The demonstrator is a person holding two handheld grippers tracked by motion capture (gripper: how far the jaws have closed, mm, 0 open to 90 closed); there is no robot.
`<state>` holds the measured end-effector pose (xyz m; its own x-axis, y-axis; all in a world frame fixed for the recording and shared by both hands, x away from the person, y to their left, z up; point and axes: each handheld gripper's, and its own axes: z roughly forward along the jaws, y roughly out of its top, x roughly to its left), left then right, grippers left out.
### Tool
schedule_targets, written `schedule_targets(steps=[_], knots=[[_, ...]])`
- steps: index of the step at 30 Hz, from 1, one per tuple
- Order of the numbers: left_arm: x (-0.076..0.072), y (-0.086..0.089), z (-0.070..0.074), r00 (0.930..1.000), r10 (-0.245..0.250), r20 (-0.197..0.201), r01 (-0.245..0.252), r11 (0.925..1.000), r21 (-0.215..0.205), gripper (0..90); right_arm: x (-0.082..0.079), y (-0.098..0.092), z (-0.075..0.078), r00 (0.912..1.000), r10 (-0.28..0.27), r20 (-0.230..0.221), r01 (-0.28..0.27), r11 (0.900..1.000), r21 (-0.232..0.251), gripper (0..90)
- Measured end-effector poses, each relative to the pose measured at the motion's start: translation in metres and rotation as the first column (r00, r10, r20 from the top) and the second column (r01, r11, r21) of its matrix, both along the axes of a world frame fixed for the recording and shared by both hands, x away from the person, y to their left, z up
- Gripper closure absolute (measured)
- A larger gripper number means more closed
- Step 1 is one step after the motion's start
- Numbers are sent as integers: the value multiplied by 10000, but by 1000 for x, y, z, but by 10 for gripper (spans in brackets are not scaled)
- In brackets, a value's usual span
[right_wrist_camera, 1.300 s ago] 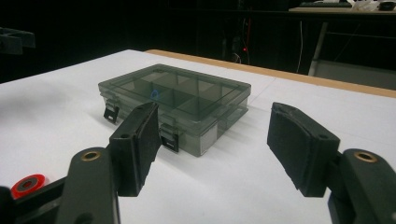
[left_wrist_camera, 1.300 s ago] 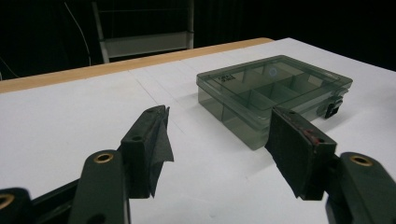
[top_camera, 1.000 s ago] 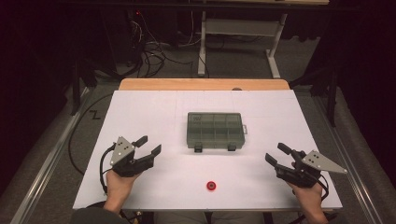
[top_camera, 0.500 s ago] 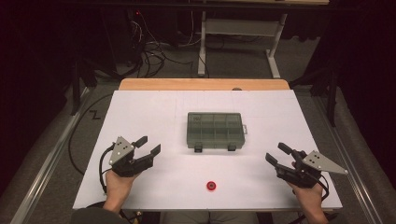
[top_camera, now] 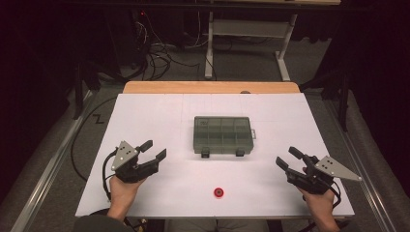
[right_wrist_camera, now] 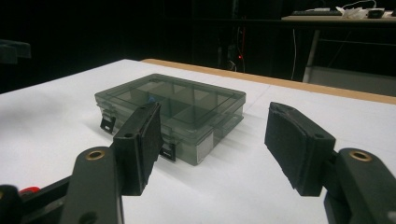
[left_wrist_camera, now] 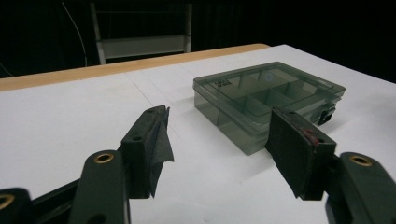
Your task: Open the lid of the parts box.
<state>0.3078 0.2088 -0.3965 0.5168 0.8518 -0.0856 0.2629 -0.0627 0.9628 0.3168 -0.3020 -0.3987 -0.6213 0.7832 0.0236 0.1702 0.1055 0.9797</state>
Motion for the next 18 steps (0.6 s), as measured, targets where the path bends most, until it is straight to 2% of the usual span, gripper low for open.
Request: schedule_targets(steps=[4, 10, 14, 18], knots=[[1, -1, 1, 10000, -34, 43, 34, 10000, 37, 386, -1, 2, 1, 9999, 21, 105, -21, 10000, 17, 386], [6, -7, 2, 9999, -163, -20, 163, 9999, 54, 386, 2, 4, 1, 10000, 1, 9, -1, 9998, 197, 393], [7, -13, 2, 9996, -269, 51, 267, 9989, 386, 390, 1, 7, 2, 9998, 141, 125, -145, 9995, 265, 398], [10, -15, 3, 9996, -266, 82, 263, 9992, 292, 389, 4, 9, 2, 9999, 123, 18, -123, 9997, 207, 415]])
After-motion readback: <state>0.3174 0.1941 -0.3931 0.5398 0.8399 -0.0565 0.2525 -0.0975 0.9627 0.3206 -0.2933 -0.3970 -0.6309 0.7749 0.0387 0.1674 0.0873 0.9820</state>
